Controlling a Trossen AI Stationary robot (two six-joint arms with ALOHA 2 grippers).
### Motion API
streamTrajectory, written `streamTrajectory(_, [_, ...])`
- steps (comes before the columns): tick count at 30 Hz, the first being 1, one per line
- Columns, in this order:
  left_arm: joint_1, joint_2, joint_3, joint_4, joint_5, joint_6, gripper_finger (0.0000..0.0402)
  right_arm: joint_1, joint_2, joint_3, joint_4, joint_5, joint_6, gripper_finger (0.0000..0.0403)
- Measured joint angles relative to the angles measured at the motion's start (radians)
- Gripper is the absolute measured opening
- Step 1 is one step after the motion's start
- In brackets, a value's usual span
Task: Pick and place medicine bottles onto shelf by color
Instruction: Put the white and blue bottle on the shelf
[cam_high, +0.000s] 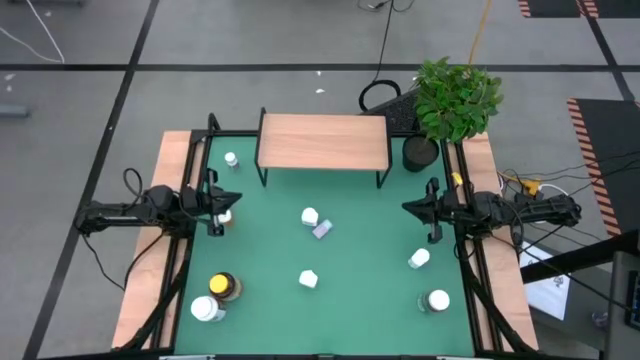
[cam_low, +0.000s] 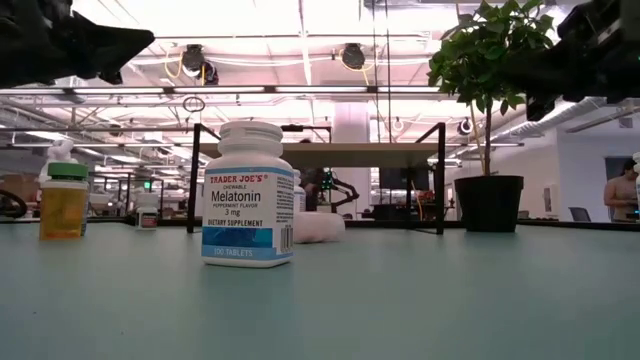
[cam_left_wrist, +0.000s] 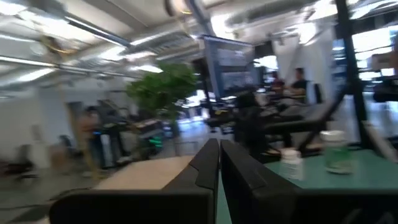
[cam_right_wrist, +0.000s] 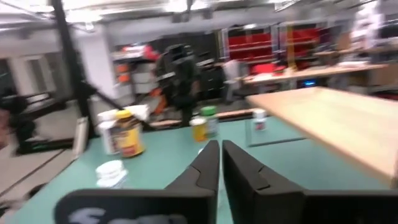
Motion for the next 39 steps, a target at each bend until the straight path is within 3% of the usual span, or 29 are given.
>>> streamTrajectory(6, [0.0, 0.006, 0.0, -0.002, -0.175, -0.002, 0.0015, -0.001, 0.047, 0.0, 0.074, 0.129, -0.045, 0.0094])
streamTrajectory(8, [0.001, 0.024, 0.0, -0.003, -0.187, -0.006, 0.0015, -0.007, 0.066, 0.0, 0.113, 0.187, -0.067, 0.012])
streamTrajectory(13, [0.0, 0.139, 0.0, -0.026, -0.198, -0.066, 0.0015, -0.059, 0.114, 0.0, 0.187, 0.287, -0.101, 0.0168])
streamTrajectory(16, [0.0, 0.238, 0.0, 0.005, -0.273, -0.116, 0.0024, -0.105, 0.142, 0.0, 0.222, 0.29, -0.071, 0.0182])
streamTrajectory(20, [0.0, 0.359, 0.017, 0.042, -0.314, -0.19, 0.0071, -0.14, 0.179, 0.0, 0.216, 0.288, 0.012, 0.0187])
streamTrajectory(22, [-0.001, 0.407, 0.052, 0.008, -0.384, -0.219, 0.0106, -0.144, 0.2, 0.0, 0.182, 0.281, 0.061, 0.0187])
streamTrajectory(25, [0.009, 0.443, 0.147, -0.163, -0.594, -0.301, 0.0156, -0.144, 0.234, 0.0, 0.151, 0.259, 0.112, 0.0187])
streamTrajectory(27, [0.038, 0.458, 0.236, -0.321, -0.661, -0.395, 0.0183, -0.144, 0.251, 0.0, 0.152, 0.26, 0.122, 0.0187])
streamTrajectory(34, [0.221, 0.566, 0.462, -0.791, -0.662, -0.653, 0.0228, -0.144, 0.27, 0.0, 0.276, 0.262, 0.066, 0.0187])
streamTrajectory(39, [0.407, 0.654, 0.488, -0.856, -0.491, -0.675, 0.023, -0.144, 0.27, 0.0, 0.291, 0.262, 0.06, 0.0187])
